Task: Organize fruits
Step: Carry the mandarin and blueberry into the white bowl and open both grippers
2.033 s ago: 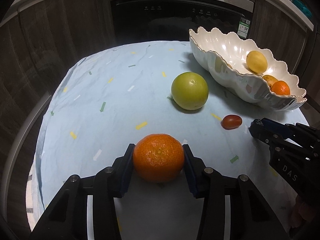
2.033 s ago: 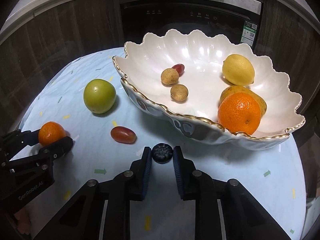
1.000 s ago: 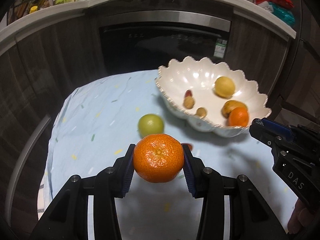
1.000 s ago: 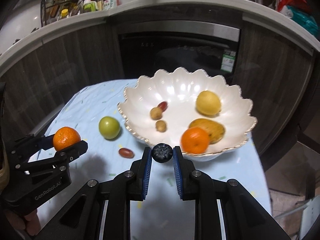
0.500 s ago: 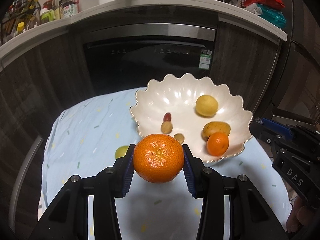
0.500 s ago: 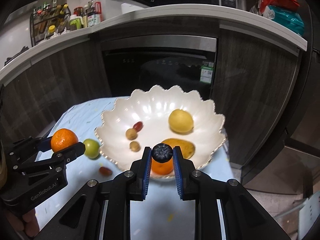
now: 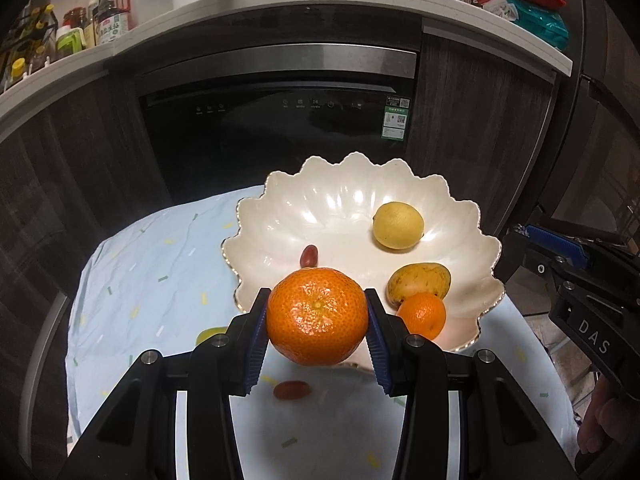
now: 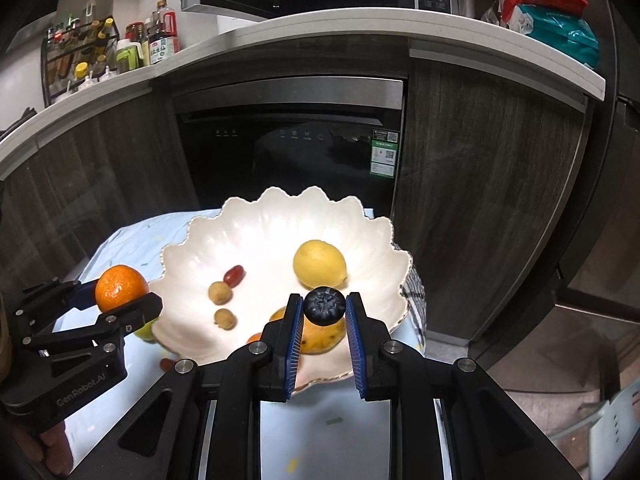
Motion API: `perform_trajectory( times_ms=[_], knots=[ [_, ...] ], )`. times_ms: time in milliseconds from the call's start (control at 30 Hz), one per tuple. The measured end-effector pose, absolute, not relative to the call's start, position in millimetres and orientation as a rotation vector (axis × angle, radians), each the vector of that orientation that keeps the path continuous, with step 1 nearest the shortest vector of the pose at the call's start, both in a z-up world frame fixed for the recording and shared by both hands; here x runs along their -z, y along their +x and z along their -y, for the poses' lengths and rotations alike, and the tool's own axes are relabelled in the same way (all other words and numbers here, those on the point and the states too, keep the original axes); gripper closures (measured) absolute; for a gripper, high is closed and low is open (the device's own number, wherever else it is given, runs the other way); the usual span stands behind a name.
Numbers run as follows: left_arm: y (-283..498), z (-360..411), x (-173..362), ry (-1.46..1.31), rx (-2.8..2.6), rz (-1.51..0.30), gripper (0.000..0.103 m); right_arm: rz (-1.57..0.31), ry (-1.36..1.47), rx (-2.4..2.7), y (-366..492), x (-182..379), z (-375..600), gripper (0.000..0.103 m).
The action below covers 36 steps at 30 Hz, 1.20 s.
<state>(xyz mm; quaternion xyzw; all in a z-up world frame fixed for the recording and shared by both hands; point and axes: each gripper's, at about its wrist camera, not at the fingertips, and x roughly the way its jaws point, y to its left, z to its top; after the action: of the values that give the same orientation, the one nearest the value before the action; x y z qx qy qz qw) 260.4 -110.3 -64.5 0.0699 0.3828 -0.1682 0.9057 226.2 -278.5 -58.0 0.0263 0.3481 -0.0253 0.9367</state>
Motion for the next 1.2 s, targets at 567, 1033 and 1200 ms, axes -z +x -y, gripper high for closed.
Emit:
perform_trajectory(
  times_ms=[567, 1033, 1200],
  knots=[
    [296.6, 118.9, 89.4, 0.16, 0.319, -0.829, 0.059, -0.753, 0.066, 0.083, 267.6, 86.4, 299.2, 0.08],
    [315.1, 119.9, 102.9, 0.157, 0.304, -0.846, 0.058, -0.782, 0.065, 0.088, 292.1, 101.1, 303.1, 0.08],
    [312.8, 117.7, 99.9, 0.149, 0.289, -0.817, 0.037, -0.776, 0.053, 0.097, 291.0, 97.8, 300.5, 0.057]
  ],
)
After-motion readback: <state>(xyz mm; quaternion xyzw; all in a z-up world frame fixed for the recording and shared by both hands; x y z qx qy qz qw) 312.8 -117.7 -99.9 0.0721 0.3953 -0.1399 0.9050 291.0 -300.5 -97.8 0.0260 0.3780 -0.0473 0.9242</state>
